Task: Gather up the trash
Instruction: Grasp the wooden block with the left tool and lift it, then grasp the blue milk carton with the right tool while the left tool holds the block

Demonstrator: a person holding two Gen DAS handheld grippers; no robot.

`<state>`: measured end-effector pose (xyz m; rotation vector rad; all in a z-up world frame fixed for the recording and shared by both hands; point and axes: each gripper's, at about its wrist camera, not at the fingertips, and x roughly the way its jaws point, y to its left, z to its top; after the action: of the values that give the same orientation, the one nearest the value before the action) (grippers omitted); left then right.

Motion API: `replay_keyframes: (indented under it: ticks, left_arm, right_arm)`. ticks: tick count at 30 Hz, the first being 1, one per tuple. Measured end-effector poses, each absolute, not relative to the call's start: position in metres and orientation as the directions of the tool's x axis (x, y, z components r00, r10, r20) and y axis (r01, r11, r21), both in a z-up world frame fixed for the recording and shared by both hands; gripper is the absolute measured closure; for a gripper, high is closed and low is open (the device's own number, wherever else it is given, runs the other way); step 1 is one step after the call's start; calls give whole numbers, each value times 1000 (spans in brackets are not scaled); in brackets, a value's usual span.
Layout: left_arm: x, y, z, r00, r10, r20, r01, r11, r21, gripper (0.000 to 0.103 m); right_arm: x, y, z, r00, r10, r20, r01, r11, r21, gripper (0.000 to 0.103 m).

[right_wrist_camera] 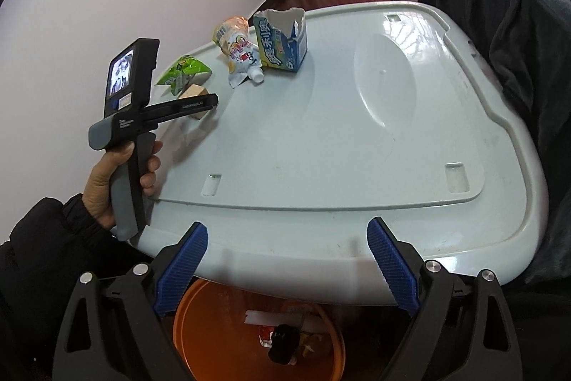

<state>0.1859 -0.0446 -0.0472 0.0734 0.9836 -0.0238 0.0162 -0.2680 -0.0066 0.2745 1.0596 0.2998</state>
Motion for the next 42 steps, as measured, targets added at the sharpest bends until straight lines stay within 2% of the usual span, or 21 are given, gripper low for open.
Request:
replay_keyframes:
  ticks: [1, 5, 6, 15, 21, 26, 31, 35, 42]
  left_arm:
    - [185, -46, -47, 554, 27, -832, 49, 997, 65, 32]
    - [184, -46, -44, 565, 46, -824, 37, 996, 81, 63]
    - [184, -44, -43, 566, 50, -823, 31, 996, 82, 68]
    - [180, -27, -39, 557, -43, -830, 40, 999, -25, 68]
    - [169, -23, -33, 565, -55, -823, 43, 998, -37, 68]
    - [142, -25, 0, 591, -182, -786, 104, 983, -150, 68]
    - [97, -22, 41, 634, -262, -728, 157, 965, -211, 68]
    - [58, -18, 54, 660, -236, -713, 141, 971, -191, 68]
    - [48, -11, 33, 663, -188, -724, 78, 980, -183, 68]
  right_arm:
    - [17, -268, -7, 454, 370, -811, -107, 926, 363, 14]
    - [17, -264, -10, 448, 367, -815, -107, 927, 358, 14]
    - [18, -264, -10, 448, 366, -816, -109, 928, 356, 14]
    - [17, -261, -10, 461, 355, -814, -119, 933, 339, 14]
    - [18, -258, -10, 458, 356, -814, -128, 933, 336, 14]
    - [21, -252, -11, 450, 354, -820, -142, 935, 326, 14]
    - [29, -251, -6, 464, 355, -811, -131, 933, 334, 14]
    - [55, -248, 8, 511, 324, -796, -105, 943, 317, 14]
    - [135, -240, 22, 617, 238, -750, -6, 955, 298, 11]
